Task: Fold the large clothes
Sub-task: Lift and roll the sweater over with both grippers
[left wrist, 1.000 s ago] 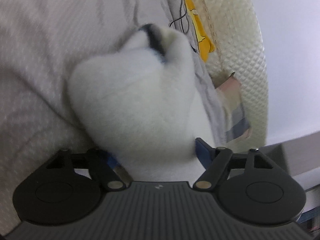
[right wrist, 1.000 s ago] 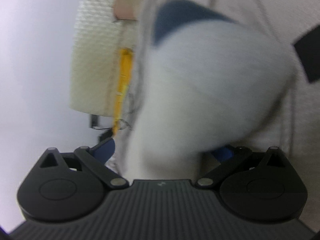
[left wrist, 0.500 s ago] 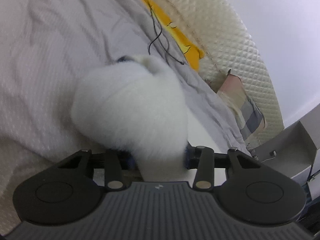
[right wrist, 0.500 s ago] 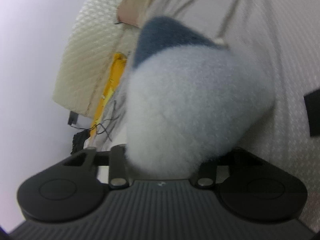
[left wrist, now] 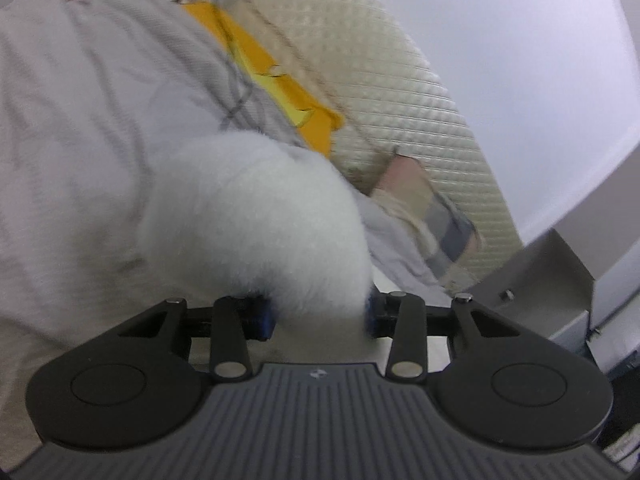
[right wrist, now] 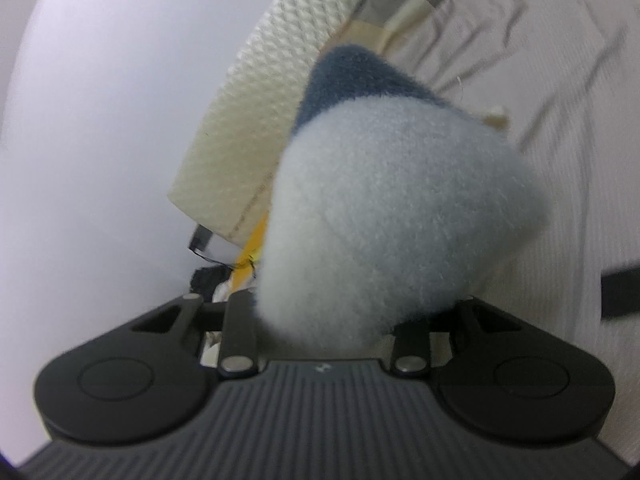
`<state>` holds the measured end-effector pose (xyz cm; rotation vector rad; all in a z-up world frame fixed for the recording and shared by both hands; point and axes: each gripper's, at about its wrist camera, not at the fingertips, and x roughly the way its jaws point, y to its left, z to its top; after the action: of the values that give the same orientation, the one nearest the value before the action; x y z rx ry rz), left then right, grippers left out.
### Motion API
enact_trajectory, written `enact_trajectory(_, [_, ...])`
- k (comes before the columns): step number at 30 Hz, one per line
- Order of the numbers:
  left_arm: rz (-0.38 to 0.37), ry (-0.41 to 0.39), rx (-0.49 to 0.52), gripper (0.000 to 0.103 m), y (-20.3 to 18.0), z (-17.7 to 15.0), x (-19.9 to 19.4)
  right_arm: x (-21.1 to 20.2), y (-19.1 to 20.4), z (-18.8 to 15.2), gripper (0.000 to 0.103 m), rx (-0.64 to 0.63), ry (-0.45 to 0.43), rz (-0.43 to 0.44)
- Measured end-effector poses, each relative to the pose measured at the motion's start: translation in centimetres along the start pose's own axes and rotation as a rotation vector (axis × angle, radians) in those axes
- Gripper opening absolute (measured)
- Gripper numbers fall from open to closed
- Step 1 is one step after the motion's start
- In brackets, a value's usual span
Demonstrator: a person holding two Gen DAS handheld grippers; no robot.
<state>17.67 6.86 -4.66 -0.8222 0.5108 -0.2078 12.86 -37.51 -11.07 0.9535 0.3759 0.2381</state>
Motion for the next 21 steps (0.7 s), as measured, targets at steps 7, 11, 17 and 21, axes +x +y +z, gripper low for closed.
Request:
enact_trajectory(7, [-0.085, 0.024, 0.025, 0.045, -8.3, 2.7, 4.1, -1.8, 1.5, 7.2, 0.040, -0.020, -0.107, 0.051])
enact_trajectory(11, [-0.120, 0.049, 0.065, 0.045, -13.4, 4.1, 8.7, -1.5, 1.6, 12.3, 0.040, -0.040, -0.162, 0.062])
enact_trajectory(17, [-0.158, 0.067, 0.123, 0.045, -20.0, 5.0, 17.0, 1.3, 0.4, 19.0, 0.040, -0.021, -0.235, 0.070])
enact_trajectory(21, [-0.184, 0.084, 0.178, 0.045, -21.5, 3.8, 23.0, 2.7, -3.1, 22.2, 0.040, -0.040, -0.255, 0.051])
